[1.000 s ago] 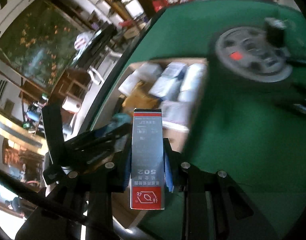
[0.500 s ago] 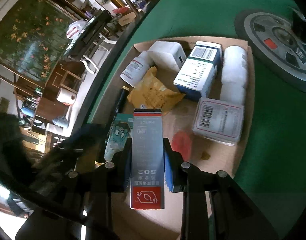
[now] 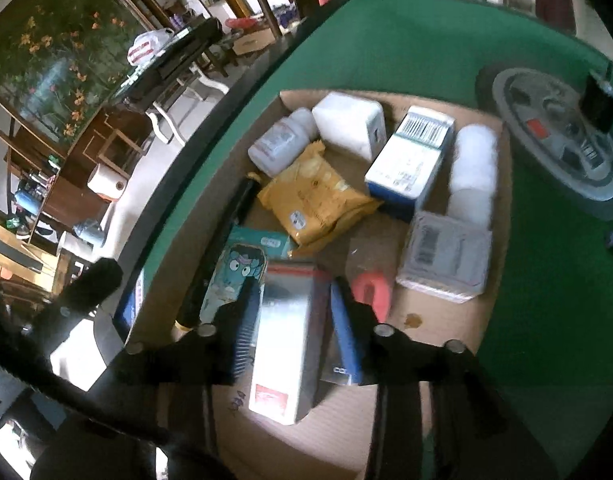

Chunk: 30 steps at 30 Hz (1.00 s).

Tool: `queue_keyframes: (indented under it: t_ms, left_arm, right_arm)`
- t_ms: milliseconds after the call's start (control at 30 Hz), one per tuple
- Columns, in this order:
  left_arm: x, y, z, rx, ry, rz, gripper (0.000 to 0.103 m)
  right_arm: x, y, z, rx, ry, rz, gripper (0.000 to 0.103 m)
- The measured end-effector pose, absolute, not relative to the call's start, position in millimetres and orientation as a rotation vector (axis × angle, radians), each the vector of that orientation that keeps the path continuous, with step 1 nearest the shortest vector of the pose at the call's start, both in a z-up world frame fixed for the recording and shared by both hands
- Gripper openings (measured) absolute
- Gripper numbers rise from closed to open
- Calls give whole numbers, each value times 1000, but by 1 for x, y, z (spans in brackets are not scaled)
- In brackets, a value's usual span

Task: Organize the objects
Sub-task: 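Open both grippers to release the tissue packet and glue box into the box, then move both grippers back toward the black markers on the table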

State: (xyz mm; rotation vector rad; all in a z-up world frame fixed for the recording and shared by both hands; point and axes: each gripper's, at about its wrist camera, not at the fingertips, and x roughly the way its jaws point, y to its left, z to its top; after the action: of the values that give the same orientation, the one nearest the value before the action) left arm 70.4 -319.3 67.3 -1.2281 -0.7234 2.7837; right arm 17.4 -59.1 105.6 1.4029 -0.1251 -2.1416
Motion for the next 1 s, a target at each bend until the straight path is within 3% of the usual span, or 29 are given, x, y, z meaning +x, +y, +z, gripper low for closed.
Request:
queue_keyframes:
  t_ms: [167,567,1000]
  left_arm:
    - [74,-306,66,-1248,-662,2790,67]
    - [78,-250,68,-1286,-544,2727,67]
    - [89,-151,87,-1177,-378,2589,67]
  right_arm:
    - [20,-31,123,1335,-151,-2226,51]
    - [18,43,121,1349,-274,-2313,51]
    - [-10,235,124,1387,-482,-2684,51]
